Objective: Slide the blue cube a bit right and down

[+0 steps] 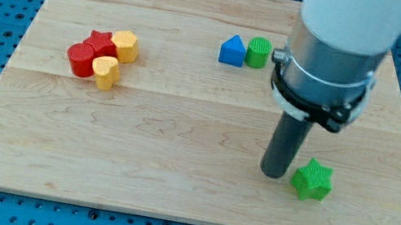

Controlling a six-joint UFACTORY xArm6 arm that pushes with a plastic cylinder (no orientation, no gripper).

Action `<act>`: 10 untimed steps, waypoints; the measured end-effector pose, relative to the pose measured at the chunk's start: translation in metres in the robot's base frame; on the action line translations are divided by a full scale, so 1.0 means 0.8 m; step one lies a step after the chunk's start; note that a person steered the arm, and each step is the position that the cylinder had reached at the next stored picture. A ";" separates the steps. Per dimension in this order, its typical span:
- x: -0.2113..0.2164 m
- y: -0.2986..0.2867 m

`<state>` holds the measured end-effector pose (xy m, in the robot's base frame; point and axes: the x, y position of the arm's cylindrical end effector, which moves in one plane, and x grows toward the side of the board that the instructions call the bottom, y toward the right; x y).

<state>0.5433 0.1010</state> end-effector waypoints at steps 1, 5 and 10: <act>0.000 0.007; -0.169 -0.030; -0.159 0.041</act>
<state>0.4164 0.1342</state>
